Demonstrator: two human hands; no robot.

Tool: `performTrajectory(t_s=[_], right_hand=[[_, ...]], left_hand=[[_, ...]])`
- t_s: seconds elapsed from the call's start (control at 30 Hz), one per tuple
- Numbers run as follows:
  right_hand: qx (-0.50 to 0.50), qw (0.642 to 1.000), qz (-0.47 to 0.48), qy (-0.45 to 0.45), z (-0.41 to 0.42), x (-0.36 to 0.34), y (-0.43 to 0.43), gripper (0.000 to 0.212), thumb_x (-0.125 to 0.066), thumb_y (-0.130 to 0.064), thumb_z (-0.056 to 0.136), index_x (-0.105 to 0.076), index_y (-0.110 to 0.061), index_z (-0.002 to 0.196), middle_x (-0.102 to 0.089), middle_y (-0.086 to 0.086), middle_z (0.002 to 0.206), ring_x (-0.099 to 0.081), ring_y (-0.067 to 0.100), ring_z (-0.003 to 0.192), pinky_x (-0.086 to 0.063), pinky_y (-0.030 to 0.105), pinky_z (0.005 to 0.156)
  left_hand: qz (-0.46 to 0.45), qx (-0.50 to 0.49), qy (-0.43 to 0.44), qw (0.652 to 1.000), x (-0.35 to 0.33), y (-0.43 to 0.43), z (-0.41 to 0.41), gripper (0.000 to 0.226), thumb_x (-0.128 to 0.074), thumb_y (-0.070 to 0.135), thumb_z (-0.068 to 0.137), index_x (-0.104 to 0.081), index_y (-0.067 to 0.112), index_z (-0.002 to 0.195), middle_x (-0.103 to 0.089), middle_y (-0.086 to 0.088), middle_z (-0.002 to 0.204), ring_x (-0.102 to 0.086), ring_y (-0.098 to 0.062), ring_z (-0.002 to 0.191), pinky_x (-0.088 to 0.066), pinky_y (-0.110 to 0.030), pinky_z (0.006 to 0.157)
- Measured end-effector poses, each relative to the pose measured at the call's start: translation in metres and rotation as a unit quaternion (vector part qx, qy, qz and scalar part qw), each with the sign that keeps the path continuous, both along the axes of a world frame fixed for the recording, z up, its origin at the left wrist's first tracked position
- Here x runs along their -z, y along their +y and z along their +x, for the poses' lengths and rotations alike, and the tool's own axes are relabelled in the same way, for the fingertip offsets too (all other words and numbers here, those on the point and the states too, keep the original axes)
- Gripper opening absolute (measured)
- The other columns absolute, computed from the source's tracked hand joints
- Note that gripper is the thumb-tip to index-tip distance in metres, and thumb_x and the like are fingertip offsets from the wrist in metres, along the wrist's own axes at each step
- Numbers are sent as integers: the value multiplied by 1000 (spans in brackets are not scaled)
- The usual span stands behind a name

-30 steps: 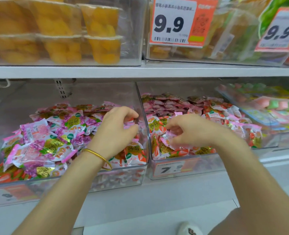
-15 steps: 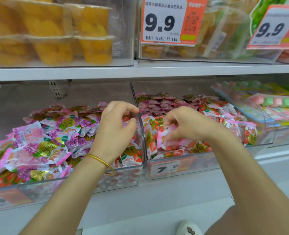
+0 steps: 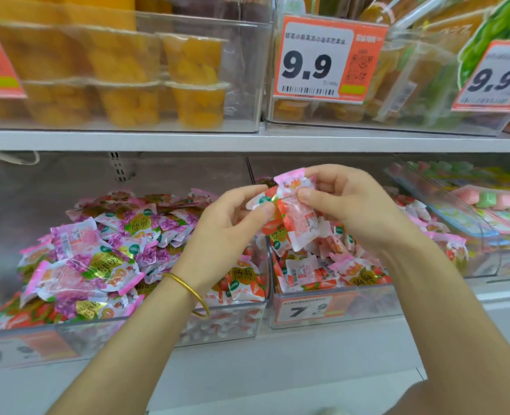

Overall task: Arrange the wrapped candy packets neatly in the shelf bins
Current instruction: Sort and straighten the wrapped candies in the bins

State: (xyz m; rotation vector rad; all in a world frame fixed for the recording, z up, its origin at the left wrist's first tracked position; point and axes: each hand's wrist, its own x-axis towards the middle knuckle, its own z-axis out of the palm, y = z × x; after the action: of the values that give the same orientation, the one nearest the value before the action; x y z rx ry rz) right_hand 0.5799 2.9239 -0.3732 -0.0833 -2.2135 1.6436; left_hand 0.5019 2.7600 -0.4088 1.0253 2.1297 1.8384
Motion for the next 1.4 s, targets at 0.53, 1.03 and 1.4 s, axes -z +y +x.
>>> performTrajectory(t_s=[0.53,1.03,1.4], right_hand=[[133,986,100,-11,-50,15,-62,18,-73,-18,80,-57,-19,90,-60,-3,82,-58,10,69,-51,22,60],[202,966,154,-53,-46,25,-30,11,-56,-15,91,-56,-18,101,-58,-1,84,-60,20,82,-54,47,77],[177,969,152,-86,-43,33,-15,20,-56,-17,91,-56,-17,111,-59,-1,88,-61,20,83,-53,46,79]], left_hand=[[115,-9,-264,957,5,-32,-19,33,-64,5,82,-53,0,112,-66,-17,104,-65,-19,82,-56,-28,73],[-125,-232,-2,965,24,-1,-46,48,-63,8,85,-30,8,120,-45,2,80,-47,-14,63,-40,-23,54],[-391,-167,123,896,54,61,-109,30,-40,19,96,-50,2,117,-59,-23,110,-55,-38,104,-43,-40,90]])
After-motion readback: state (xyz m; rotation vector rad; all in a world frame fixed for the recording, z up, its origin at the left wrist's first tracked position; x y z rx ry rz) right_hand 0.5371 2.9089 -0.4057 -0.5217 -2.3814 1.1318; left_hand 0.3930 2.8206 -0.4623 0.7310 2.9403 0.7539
